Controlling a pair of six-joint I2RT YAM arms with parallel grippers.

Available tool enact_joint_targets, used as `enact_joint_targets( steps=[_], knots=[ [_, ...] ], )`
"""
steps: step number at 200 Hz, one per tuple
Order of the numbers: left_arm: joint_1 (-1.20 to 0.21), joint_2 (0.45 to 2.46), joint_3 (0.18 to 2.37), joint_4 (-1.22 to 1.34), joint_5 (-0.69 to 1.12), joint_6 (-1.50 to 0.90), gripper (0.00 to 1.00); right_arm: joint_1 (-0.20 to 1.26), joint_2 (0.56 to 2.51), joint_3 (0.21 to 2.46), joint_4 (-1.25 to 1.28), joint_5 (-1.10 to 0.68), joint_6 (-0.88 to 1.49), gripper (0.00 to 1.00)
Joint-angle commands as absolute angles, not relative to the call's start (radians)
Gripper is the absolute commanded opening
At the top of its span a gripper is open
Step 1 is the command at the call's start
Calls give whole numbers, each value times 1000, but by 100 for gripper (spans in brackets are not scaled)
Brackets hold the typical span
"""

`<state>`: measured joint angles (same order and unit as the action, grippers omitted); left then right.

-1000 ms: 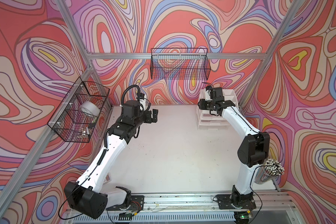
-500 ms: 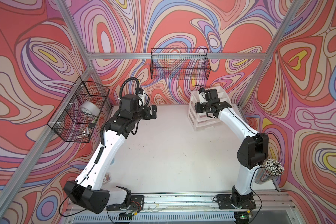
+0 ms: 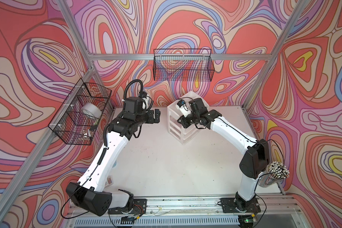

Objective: Take the postcards out of the drawer
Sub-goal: Move the storage box to the center of the board.

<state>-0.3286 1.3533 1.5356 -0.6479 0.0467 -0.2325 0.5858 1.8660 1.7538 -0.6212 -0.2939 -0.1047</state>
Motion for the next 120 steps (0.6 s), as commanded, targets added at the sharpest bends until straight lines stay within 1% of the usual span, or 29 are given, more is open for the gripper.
enact_joint_targets(
  steps=[1, 17, 36, 81, 120],
  knots=[
    [-334, 1371, 1561, -707, 18, -232, 96, 634, 1883, 1736, -667, -544, -104, 10],
    [-336, 1377, 1563, -720, -1, -229, 96, 659, 1904, 1746, -683, -596, -152, 10],
    [-335, 1392, 1577, -741, -18, -226, 95, 698, 1924, 1757, -699, -608, -207, 10],
    [-335, 1429, 1598, -767, -77, -235, 94, 763, 1984, 1811, -775, -597, -295, 9],
    [-334, 1479, 1637, -799, -125, -252, 89, 784, 1999, 1807, -783, -543, -320, 9]
  ],
)
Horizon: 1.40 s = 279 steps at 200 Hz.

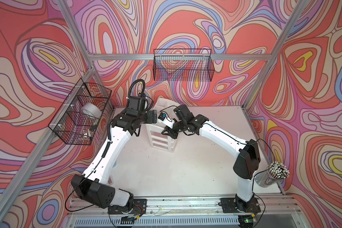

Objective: Take the postcards out of the drawer
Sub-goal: Move the storage box to the center of the board.

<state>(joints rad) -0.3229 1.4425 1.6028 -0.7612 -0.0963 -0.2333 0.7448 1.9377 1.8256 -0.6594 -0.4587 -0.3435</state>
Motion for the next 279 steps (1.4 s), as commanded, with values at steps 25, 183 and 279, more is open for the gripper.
enact_joint_targets(
  steps=[25, 183, 279],
  knots=[
    [-332, 1501, 1644, -785, -129, -245, 86, 783, 1992, 1804, -775, -529, -319, 11],
    [-241, 1707, 1778, -720, 19, -186, 64, 772, 1787, 1636, -471, -358, -143, 43],
    [-217, 1718, 1681, -593, 43, -213, 43, 579, 1510, 1177, 0, -302, 325, 49]
  ],
)
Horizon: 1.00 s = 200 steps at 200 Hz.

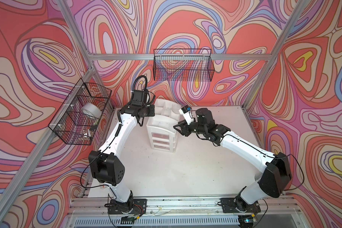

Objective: Take the postcards out of the drawer
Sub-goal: Move the storage box to the center of the board.

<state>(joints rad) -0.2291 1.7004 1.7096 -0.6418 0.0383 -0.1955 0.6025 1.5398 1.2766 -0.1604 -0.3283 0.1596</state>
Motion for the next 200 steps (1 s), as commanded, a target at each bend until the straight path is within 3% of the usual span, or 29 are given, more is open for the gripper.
enact_joint_targets(
  steps=[1, 105, 200],
  knots=[
    [-218, 1719, 1681, -593, 44, -213, 42, 578, 1507, 1172, 2, -301, 327, 49],
    [-203, 1681, 1603, -602, 46, -174, 27, 537, 1508, 905, 282, -294, 593, 54],
    [-157, 1556, 1487, -586, 13, -98, 20, 510, 1648, 923, 534, -428, 784, 64]
  ],
)
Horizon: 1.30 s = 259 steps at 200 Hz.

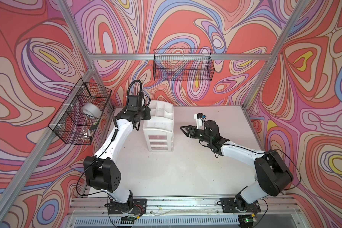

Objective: Take the postcards out of the drawer
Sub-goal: Move the storage box to the center of the board, then open the drawer in the storage box.

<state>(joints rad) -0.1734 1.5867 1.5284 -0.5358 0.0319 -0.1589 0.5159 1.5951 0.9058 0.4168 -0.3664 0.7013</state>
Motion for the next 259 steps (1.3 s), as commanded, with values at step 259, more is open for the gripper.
enact_joint_targets(
  steps=[259],
  knots=[
    [-106, 1606, 1490, -548, 102, -129, 0, 538, 2020, 1104, 1013, -626, 1145, 79]
  ],
)
